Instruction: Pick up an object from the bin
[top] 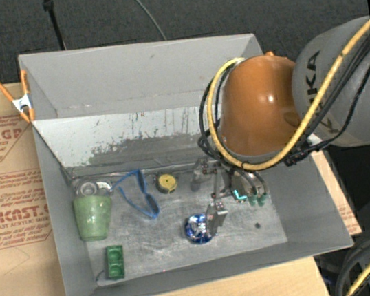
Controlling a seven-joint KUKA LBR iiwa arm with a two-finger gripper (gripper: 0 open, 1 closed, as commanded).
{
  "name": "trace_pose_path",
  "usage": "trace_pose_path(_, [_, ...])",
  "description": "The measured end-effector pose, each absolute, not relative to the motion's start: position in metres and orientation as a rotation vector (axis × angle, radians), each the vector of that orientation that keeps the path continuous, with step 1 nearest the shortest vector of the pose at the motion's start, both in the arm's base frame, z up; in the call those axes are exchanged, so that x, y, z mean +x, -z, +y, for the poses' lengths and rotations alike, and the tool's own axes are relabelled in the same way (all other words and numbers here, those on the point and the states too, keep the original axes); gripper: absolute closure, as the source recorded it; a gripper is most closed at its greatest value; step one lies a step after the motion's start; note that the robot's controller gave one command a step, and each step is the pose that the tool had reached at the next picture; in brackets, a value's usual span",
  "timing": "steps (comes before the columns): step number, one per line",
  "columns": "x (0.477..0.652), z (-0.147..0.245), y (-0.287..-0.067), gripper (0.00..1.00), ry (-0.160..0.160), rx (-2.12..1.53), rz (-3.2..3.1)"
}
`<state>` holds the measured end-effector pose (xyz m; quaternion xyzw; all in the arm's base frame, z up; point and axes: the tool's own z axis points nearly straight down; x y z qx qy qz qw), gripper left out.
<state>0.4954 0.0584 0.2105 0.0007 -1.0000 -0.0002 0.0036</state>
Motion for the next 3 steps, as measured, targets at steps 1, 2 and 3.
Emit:
trace_pose_path(1, [0.492, 0.033, -0.072, 0.00, 0.002, 0.097, -3.146])
trace_pose_path(2, [0.480, 0.028, -0.101, 0.00, 0.001, 0.027, -3.143])
trace_pose_path(3, [0.483, 0.030, -0.109, 0.00, 0.002, -0.138, -3.139])
